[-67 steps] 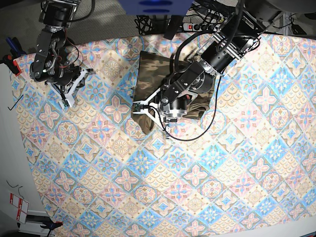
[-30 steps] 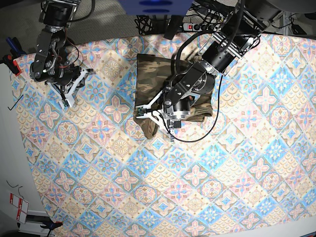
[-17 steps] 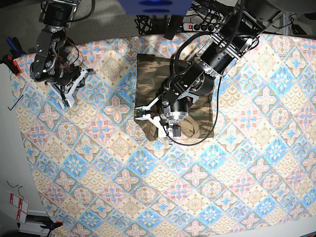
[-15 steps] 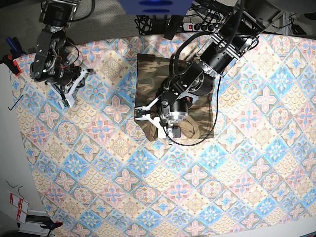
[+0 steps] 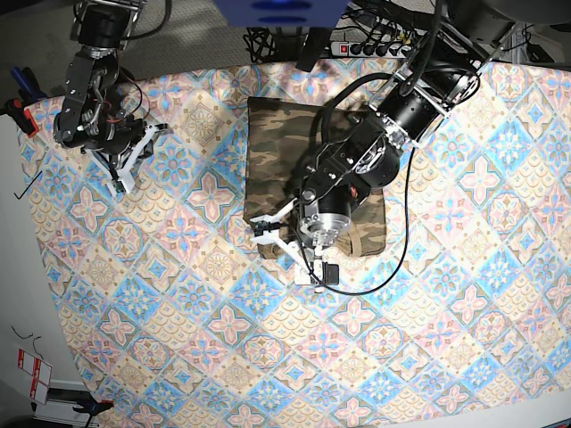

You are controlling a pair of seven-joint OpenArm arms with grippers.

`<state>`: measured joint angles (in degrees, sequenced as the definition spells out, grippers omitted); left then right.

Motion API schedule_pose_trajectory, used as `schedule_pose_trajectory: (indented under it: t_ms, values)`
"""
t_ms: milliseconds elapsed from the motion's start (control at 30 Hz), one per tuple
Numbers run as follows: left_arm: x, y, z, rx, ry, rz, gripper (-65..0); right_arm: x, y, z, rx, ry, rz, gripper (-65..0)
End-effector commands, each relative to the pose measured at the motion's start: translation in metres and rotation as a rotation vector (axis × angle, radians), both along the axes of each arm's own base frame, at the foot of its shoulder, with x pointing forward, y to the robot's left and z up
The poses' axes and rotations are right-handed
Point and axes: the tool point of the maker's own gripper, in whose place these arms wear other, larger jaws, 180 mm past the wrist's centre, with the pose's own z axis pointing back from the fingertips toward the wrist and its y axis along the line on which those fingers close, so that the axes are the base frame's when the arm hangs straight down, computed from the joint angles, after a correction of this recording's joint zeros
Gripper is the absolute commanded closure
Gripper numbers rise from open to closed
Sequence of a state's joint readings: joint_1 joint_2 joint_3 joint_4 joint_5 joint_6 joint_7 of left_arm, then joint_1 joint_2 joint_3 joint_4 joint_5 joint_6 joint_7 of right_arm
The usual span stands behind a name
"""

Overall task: Fold the T-shirt properly
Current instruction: 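Drag the folded shirt with the left gripper to straighten it, then release the shirt and lift the left gripper away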

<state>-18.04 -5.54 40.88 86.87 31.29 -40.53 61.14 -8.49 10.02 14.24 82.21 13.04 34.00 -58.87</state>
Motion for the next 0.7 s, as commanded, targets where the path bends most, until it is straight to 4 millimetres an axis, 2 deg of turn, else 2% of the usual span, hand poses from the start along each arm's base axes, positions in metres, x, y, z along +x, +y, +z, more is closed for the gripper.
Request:
schedule_pose_trajectory:
  t_ms: [0, 100, 167, 267, 333, 467, 667]
  values:
    - [0.005, -0.005, 0.019, -0.03, -0.058, 0.0, -50.4, 0.007, 0.002, 0.004, -0.004, -0.02, 0.021, 0.0]
    - [-0.014, -0.008, 0.033, -0.111, -0.082, 0.011, -49.3, 0.007, 0.007, 0.004, -0.001, -0.018, 0.037, 0.0]
    - [-0.029, -0.001, 0.032, -0.156, -0.068, 0.051, -41.7, 0.007, 0.006, 0.004, -0.001, -0.018, 0.035, 0.0]
    - [-0.048, 0.018, 0.023, -0.169, -0.04, 0.1, -19.1, 0.007, 0.005, 0.004, -0.001, -0.019, 0.032, 0.0]
    - [-0.062, 0.034, 0.014, -0.164, -0.015, 0.136, -0.5, 0.008, 0.005, 0.005, -0.003, -0.023, 0.032, 0.0]
    - [-0.094, 0.05, -0.003, -0.217, 0.046, 0.182, 0.0, 0.008, 0.005, 0.005, -0.003, -0.023, 0.032, 0.0]
    - [-0.144, 0.056, -0.033, -0.252, 0.161, 0.201, 0.0, 0.008, 0.005, 0.005, -0.003, -0.025, 0.032, 0.0]
